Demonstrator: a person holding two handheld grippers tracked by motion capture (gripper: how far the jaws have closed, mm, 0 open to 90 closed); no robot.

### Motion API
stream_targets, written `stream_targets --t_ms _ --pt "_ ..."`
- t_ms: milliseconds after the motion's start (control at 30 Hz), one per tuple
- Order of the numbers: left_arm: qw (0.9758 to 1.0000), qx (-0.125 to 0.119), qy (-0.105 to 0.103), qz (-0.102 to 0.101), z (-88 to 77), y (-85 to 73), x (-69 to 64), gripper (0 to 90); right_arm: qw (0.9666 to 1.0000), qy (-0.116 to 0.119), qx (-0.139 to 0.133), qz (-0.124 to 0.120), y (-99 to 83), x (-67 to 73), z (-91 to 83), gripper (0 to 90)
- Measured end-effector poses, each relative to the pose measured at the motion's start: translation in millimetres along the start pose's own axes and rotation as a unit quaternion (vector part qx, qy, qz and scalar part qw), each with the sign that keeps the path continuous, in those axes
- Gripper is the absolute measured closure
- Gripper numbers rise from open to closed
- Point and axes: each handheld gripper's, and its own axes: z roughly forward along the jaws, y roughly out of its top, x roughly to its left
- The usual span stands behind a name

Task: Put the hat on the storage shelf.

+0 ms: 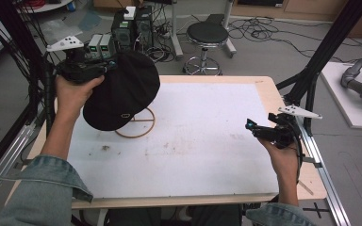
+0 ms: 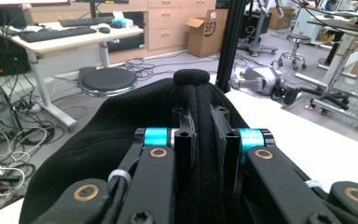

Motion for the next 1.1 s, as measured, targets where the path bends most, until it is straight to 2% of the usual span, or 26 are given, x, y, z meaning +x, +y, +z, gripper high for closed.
stream_targets --t_ms 433,600,733,833,1100 --pt "1.0000 0.000 0.000 0.008 3.8 -12.2 3.1 76.5 1.0000 0.003 0.005 -0.001 0.1 2.3 1.2 7.9" --pt "0.9998 0.003 0.001 0.018 5.9 -14.2 0.9 73.0 1.0000 0.002 0.006 0.001 0.1 2.4 1.1 7.9" --pt "0.9999 0.006 -0.001 0.015 7.1 -14.8 0.7 72.5 1.0000 0.003 0.003 0.000 0.2 1.6 0.7 7.9" --pt "0.9998 0.008 0.000 0.020 7.2 -14.9 0.5 71.8 1.0000 0.002 0.002 0.000 0.2 1.1 0.2 7.9" --pt "0.9994 0.018 0.007 0.027 10.6 -16.8 -0.1 60.8 1.0000 0.002 0.001 0.000 0.3 0.8 0.0 7.9"
